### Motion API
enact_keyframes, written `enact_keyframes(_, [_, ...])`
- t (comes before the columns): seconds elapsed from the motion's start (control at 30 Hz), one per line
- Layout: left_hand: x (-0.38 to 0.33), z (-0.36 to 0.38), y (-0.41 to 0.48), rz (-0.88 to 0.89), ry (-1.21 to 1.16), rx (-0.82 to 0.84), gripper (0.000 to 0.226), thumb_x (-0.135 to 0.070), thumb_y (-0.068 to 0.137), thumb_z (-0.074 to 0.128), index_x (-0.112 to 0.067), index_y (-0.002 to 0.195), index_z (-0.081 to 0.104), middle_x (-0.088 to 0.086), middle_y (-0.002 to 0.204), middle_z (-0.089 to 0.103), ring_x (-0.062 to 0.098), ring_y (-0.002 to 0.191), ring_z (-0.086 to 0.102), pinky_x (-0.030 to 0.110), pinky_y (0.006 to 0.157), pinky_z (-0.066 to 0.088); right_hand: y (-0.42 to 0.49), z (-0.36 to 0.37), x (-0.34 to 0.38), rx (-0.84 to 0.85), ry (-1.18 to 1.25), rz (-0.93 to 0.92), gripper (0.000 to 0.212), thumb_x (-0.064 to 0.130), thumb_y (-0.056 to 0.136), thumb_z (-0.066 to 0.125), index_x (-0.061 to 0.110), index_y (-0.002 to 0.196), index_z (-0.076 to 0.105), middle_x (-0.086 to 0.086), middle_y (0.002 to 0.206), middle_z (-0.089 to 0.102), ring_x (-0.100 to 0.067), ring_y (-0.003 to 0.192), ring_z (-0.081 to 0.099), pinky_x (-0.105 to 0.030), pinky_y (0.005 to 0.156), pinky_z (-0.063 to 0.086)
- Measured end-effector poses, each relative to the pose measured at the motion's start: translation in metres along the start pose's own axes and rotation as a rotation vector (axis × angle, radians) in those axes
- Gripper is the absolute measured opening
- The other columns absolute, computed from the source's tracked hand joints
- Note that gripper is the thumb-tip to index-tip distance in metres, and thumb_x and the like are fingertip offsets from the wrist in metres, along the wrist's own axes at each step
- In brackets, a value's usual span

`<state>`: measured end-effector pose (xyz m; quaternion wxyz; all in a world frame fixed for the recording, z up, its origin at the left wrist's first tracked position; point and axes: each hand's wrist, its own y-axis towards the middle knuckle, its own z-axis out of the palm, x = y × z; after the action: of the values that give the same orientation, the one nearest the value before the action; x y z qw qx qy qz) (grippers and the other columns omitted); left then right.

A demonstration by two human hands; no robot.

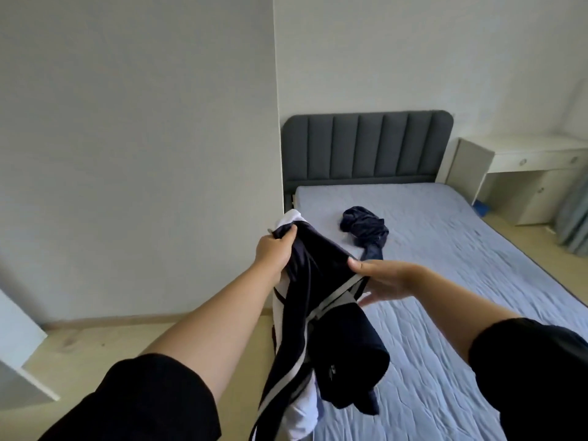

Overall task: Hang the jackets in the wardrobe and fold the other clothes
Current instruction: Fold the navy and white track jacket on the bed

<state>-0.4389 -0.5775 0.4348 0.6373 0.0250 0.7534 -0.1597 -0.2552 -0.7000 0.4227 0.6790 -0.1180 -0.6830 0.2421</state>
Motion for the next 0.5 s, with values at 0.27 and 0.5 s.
enact_keyframes(0.27, [-0.003,-0.003,-0.019,-0.181,-0.415,-0.023,0.057,-0.051,0.085,0.059,-0.008,0.122,0.054,0.010,0.114,0.064,0.028,0.101,0.062,0.042,0.094,0.049,-0.007,0.004,-0.038,-0.016,-0.044,0.071,0.016,0.000,0.089,0.056,0.008,0.103,0.059,-0.005,0.099,0.066,-0.016,0.094,0.062,-0.030,0.084,0.050])
enact_keyframes(0.5, [-0.023,-0.003,-0.032,-0.033,0.251,0.024,0.035,-0.020,0.088,0.061,-0.006,0.119,0.054,0.011,0.113,0.062,0.027,0.099,0.060,0.031,0.080,0.053,-0.040,-0.012,0.019,-0.675,-0.441,-0.304,0.014,-0.006,0.086,0.056,-0.002,0.096,0.065,-0.011,0.080,0.061,-0.023,0.077,0.057,-0.026,0.067,0.047])
